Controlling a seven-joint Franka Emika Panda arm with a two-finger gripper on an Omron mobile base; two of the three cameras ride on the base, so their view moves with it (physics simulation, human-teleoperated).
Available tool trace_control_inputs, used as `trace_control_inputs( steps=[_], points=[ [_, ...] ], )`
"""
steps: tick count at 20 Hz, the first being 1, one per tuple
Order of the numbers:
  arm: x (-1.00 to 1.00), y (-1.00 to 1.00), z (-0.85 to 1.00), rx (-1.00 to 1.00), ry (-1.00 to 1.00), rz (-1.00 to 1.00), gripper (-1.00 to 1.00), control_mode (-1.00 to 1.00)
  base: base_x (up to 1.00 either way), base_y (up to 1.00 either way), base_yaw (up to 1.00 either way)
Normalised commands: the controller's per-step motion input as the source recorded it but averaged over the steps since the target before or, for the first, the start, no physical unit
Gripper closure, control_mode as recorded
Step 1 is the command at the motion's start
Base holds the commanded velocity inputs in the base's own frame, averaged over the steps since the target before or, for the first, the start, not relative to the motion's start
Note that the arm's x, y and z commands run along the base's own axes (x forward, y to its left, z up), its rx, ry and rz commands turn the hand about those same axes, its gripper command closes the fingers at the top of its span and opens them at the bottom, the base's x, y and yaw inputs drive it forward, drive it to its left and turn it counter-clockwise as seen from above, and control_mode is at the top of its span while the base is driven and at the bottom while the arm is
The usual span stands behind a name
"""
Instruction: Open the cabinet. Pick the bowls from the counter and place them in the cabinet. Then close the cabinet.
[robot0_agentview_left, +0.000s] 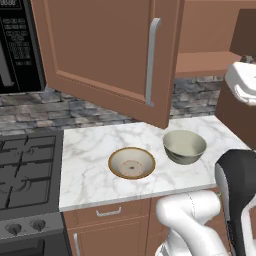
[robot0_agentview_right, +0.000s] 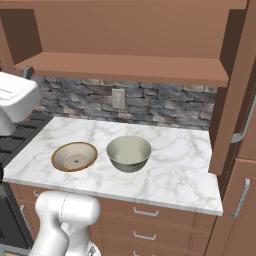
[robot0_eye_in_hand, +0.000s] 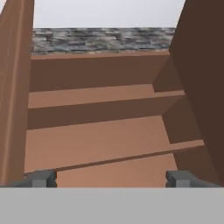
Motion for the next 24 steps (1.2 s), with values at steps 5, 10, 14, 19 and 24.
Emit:
trace_control_inputs(
  steps=[5, 10, 14, 19, 24],
  points=[
    [0.14, -0.54, -0.34, 0.0, 0.09, 0.18, -1.0, -1.0, 0.0, 0.0, 0.0],
    [0.39, -0.41, -0.4, 0.0, 0.08, 0.27, -1.0, -1.0, 0.0, 0.0, 0.0],
    [0.49, -0.43, -0.12, 0.0, 0.03, 0.28, -1.0, -1.0, 0.0, 0.0, 0.0],
    [0.53, -0.1, -0.27, 0.0, 0.02, 0.25, -1.0, -1.0, 0.0, 0.0, 0.0],
    [0.44, 0.17, -0.31, 0.0, 0.0, 0.15, -1.0, -1.0, 0.0, 0.0, 0.0]
  ],
)
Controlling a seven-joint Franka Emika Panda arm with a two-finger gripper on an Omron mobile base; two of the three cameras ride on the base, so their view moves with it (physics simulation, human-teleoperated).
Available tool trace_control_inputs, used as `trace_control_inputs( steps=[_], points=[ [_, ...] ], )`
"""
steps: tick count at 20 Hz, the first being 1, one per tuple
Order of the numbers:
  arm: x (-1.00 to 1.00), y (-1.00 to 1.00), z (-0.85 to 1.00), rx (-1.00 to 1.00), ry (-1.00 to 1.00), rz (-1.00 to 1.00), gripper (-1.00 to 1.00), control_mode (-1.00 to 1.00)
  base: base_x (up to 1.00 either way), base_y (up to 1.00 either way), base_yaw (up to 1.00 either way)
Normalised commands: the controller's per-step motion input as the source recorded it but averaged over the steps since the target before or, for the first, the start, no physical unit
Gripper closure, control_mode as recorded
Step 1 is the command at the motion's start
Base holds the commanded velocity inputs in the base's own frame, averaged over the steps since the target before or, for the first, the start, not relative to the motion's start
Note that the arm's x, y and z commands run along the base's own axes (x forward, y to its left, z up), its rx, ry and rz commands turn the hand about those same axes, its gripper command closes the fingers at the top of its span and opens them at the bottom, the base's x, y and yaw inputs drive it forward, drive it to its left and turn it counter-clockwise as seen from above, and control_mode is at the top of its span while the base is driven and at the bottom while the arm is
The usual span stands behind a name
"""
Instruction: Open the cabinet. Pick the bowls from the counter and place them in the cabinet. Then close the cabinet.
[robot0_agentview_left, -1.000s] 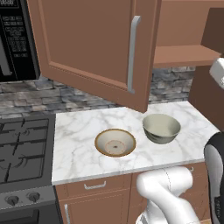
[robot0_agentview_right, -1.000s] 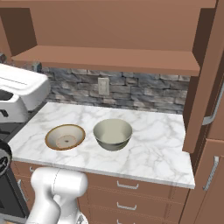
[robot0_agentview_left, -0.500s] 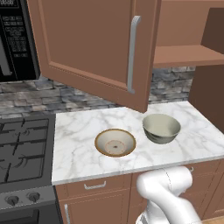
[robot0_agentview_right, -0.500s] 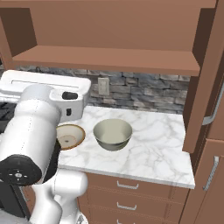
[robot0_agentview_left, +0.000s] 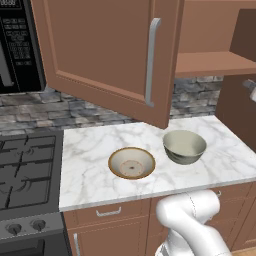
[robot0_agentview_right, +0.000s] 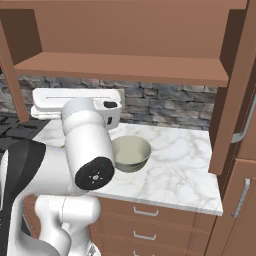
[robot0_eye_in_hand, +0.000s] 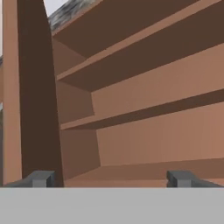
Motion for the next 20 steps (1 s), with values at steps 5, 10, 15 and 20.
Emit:
trace_control_inputs(
  steps=[5, 10, 15, 20],
  points=[
    [0.49, 0.27, -0.08, 0.0, -0.03, 0.06, -1.0, -1.0, 0.0, 0.0, 0.0],
    [0.27, 0.32, 0.0, -0.02, -0.05, 0.0, -1.0, -1.0, 0.0, 0.0, 0.0],
    [0.21, 0.42, 0.0, -0.03, 0.0, 0.0, -1.0, -1.0, 0.0, 0.0, 0.0],
    [0.34, 0.41, 0.0, -0.04, 0.0, 0.01, -1.0, -1.0, 0.0, 0.0, 0.0]
  ],
)
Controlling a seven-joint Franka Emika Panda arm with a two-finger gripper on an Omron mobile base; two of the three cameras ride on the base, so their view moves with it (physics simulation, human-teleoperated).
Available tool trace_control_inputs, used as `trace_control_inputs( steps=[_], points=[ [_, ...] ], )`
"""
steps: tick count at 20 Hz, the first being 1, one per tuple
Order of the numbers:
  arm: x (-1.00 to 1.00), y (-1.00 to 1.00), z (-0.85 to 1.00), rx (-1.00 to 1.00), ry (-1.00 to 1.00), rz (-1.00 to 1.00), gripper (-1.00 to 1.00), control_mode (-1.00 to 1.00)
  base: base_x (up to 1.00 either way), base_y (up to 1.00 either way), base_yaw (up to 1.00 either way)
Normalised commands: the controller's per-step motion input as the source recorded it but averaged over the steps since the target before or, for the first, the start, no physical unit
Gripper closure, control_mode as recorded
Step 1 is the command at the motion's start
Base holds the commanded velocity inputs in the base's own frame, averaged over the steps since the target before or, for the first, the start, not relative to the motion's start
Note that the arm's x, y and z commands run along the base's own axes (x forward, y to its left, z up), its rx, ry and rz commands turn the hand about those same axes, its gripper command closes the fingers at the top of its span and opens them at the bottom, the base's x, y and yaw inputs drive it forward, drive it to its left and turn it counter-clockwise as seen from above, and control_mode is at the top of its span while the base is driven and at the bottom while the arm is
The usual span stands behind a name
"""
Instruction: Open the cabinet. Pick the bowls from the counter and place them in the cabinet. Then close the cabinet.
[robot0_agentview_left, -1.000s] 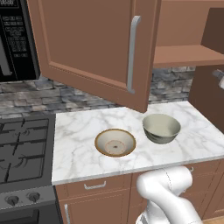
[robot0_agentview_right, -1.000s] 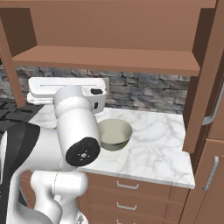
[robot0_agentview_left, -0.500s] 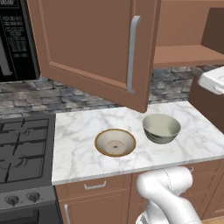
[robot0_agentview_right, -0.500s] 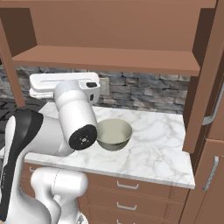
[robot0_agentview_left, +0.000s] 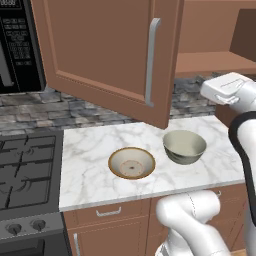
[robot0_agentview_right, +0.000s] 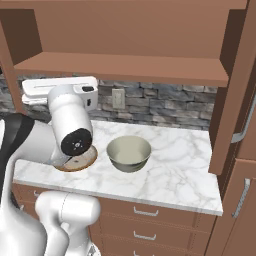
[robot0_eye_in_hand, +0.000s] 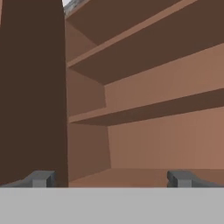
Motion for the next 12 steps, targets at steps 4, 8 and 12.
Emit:
trace_control_inputs(
  steps=[4, 8, 12],
  points=[
    [0.38, 0.07, -0.06, 0.0, 0.0, 0.14, -1.0, -1.0, 0.0, 0.0, 0.0],
    [0.16, 0.39, -0.15, -0.01, 0.0, 0.14, -1.0, -1.0, 0.0, 0.0, 0.0],
    [0.2, 0.39, -0.2, -0.02, 0.0, 0.13, -1.0, -1.0, 0.0, 0.0, 0.0]
  ],
)
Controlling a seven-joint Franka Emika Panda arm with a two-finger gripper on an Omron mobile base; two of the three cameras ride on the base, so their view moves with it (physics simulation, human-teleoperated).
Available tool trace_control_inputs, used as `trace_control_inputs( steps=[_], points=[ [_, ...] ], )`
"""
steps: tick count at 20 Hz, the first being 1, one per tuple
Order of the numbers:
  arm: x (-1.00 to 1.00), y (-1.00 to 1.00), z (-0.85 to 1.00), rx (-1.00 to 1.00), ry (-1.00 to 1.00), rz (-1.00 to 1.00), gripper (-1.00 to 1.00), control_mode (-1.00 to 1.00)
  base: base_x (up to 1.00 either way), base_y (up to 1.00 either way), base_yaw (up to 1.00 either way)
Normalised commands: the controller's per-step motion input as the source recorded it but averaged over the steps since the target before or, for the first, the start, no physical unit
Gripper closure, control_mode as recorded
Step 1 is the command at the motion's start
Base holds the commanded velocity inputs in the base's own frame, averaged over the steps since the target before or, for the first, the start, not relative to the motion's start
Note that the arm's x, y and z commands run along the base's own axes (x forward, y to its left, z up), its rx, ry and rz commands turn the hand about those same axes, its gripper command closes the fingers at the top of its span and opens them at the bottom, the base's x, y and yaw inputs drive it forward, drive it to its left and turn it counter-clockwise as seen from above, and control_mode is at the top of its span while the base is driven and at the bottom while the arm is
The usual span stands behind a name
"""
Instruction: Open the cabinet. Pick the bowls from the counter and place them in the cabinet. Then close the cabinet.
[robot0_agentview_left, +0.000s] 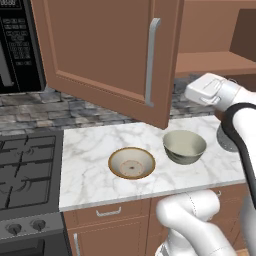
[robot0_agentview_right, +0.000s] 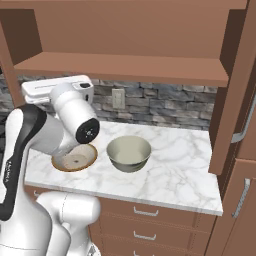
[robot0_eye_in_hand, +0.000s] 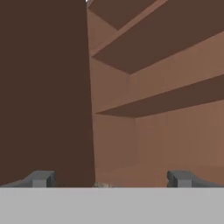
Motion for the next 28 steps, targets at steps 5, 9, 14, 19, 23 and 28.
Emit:
trace_control_inputs(
  steps=[5, 9, 14, 19, 23, 28],
  points=[
    [0.04, 0.49, -0.05, -0.04, 0.0, 0.06, -1.0, -1.0, 0.0, 0.0, 0.0],
    [0.24, 0.28, 0.0, -0.04, 0.0, 0.0, -1.0, -1.0, 0.0, 0.0, 0.0],
    [0.12, 0.17, 0.0, -0.03, 0.0, 0.0, -1.0, -1.0, 0.0, 0.0, 0.0],
    [-0.07, 0.15, 0.0, 0.0, 0.0, 0.04, -1.0, -1.0, 0.0, 0.0, 0.0],
    [-0.37, 0.97, -0.19, -0.1, 0.0, 0.16, -1.0, -1.0, 0.0, 0.0, 0.0],
    [-0.73, 1.0, -0.26, -0.21, 0.0, 0.2, -1.0, -1.0, 0.0, 0.0, 0.0]
  ],
)
